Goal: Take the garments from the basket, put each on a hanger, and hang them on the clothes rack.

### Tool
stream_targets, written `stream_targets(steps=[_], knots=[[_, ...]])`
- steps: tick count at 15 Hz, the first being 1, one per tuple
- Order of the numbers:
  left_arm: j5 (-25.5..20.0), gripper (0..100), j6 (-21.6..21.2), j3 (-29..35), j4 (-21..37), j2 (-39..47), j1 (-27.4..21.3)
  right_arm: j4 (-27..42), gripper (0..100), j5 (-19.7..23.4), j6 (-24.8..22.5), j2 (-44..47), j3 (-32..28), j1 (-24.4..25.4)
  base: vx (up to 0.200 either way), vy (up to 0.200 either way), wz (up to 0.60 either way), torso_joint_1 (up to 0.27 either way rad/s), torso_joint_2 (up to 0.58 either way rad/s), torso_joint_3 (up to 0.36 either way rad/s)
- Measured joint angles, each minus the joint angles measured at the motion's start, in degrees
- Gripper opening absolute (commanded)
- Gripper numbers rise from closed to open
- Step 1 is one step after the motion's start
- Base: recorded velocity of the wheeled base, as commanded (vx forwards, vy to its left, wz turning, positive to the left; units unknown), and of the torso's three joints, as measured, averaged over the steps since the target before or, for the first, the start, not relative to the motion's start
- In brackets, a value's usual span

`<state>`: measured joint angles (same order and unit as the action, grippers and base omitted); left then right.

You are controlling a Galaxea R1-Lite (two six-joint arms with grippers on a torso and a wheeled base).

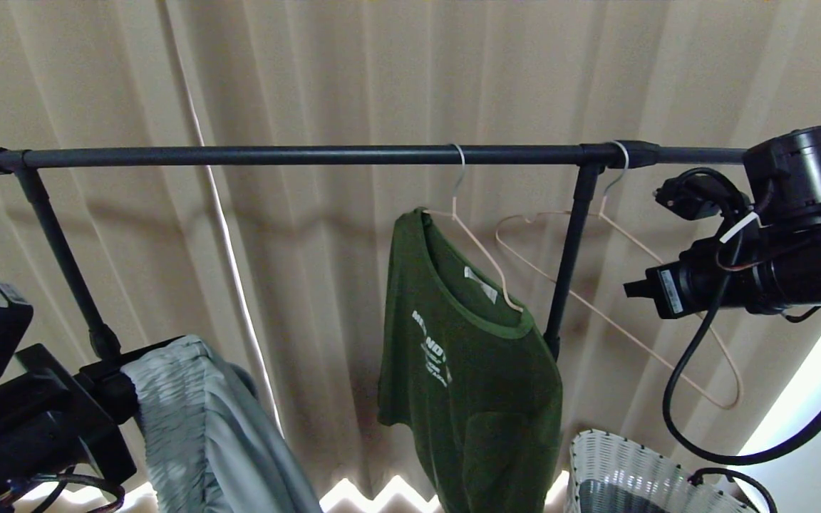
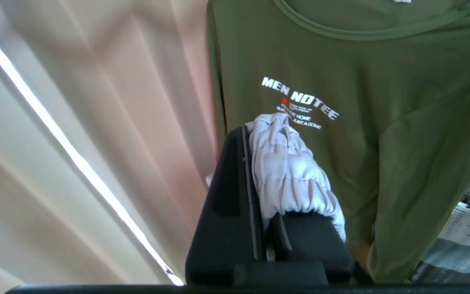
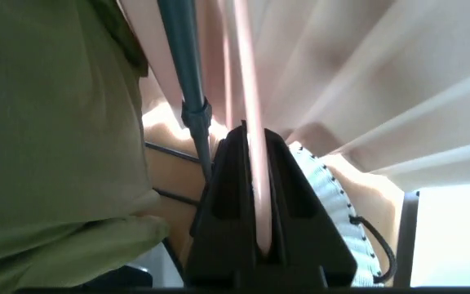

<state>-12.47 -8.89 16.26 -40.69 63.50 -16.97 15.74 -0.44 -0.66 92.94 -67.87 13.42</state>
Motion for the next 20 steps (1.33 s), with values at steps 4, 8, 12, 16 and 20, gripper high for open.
stream_targets(steps=[4,8,12,16,20], knots=[[0.00,0,-0.06,-0.23,0.05,-0.02,0.00,-6.33,0,-0.13,-0.16,-3.25,3.97,-0.04,0.000,0.000,0.00,0.000,0.00,0.000],[-0.01,0,-0.06,-0.28,0.05,0.00,0.00,-10.98,0,-0.18,-0.21,-6.07,6.57,-0.22,0.000,0.000,0.00,0.000,0.00,0.000],[0.00,0,-0.37,-0.56,0.02,-0.02,0.00,-11.47,0,-1.79,-0.21,-11.25,11.19,-0.37,0.000,0.000,0.00,0.000,0.00,0.000],[0.02,0,-0.82,-0.67,0.02,0.02,0.00,-11.53,0,-2.13,-0.32,-17.53,15.17,-2.35,0.000,0.000,0.00,0.000,0.00,0.000],[0.07,0,-0.82,-0.72,0.02,0.02,0.05,-12.52,0,-2.13,-0.60,-24.15,21.43,-3.50,0.000,0.000,0.00,0.000,0.00,0.000]])
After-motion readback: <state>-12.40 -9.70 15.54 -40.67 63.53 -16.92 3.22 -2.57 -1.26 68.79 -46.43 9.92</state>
